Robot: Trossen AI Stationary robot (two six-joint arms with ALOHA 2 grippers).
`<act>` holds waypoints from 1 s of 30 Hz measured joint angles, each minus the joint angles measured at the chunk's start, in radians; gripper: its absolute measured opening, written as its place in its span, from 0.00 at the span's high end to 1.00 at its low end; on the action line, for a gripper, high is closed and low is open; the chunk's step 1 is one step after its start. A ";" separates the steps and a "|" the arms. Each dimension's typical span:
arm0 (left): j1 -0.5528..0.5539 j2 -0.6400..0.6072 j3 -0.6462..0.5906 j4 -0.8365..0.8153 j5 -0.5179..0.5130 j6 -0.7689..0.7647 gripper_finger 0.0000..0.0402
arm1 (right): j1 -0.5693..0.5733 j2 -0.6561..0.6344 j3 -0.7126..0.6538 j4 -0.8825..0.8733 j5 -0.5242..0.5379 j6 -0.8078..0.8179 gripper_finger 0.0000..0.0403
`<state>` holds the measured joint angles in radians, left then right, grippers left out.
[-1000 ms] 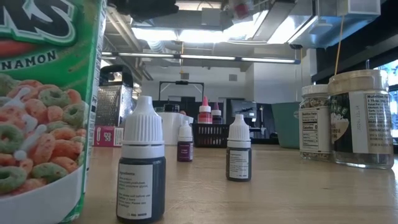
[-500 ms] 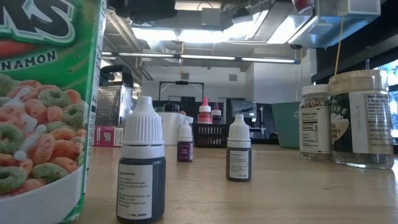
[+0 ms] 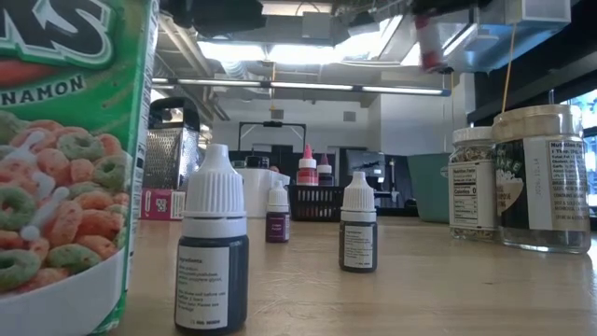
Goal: Pick & Place Kitchen Items
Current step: Put the large red food coloring bottle into the black bin
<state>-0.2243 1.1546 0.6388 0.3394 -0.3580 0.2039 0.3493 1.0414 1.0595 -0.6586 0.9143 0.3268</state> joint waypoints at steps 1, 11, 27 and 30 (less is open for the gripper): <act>0.003 0.000 0.000 0.002 0.000 0.000 0.44 | -0.034 -0.007 -0.037 0.100 -0.051 -0.066 0.71; 0.026 0.000 0.000 0.000 0.000 -0.017 0.44 | -0.392 -0.004 -0.302 0.723 -0.582 -0.316 0.71; 0.026 0.000 0.000 -0.049 0.000 -0.047 0.44 | -0.586 0.061 -0.584 1.254 -0.896 -0.335 0.71; 0.026 0.000 0.000 -0.044 0.000 -0.068 0.44 | -0.596 0.123 -0.589 1.336 -0.928 -0.343 0.71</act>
<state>-0.1982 1.1549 0.6388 0.2951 -0.3580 0.1360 -0.2468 1.1644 0.4709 0.6776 -0.0134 -0.0157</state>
